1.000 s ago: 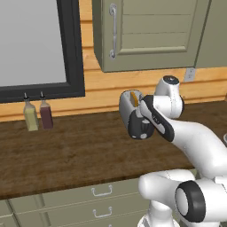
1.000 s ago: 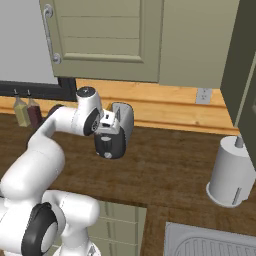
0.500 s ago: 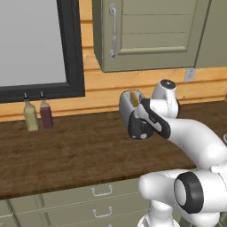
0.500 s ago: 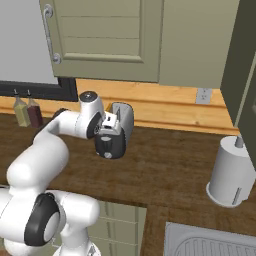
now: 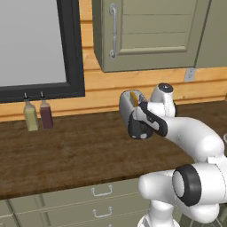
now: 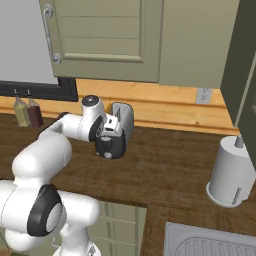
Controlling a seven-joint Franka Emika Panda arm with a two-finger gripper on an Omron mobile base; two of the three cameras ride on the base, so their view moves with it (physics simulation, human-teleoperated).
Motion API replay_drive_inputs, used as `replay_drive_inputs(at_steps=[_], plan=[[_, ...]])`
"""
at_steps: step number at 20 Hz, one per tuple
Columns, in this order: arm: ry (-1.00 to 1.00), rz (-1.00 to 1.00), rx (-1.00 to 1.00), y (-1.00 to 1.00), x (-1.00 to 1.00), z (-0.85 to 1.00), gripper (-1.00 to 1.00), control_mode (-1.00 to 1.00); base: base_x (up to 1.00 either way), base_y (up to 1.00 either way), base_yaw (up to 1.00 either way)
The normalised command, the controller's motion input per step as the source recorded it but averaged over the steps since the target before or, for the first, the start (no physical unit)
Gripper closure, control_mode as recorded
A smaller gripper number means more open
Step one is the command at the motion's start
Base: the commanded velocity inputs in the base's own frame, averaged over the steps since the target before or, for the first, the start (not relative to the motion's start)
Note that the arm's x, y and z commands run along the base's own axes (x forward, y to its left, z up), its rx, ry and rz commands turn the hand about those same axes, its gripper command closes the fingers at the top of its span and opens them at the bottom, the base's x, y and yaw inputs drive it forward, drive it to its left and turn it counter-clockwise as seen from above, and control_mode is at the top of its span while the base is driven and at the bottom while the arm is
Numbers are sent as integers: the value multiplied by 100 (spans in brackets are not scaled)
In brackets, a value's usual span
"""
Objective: Start the toaster. Once the lever pops up, take the bread to the plate on the dining counter.
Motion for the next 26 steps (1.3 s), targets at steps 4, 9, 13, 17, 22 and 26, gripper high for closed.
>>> replay_drive_inputs(at_steps=[4,9,13,17,22,26], plan=[[-2,0,0,0,15,-14,100,-100,0,0,0],[-2,0,0,0,5,-18,100,-100,0,0,0],[-1,0,-1,0,8,-24,100,-100,0,0,0],[-2,0,-1,0,11,-27,100,-100,0,0,0],[-1,0,-3,0,6,-39,100,-100,0,0,0],[0,0,-8,0,0,-55,100,-100,0,0,0]])
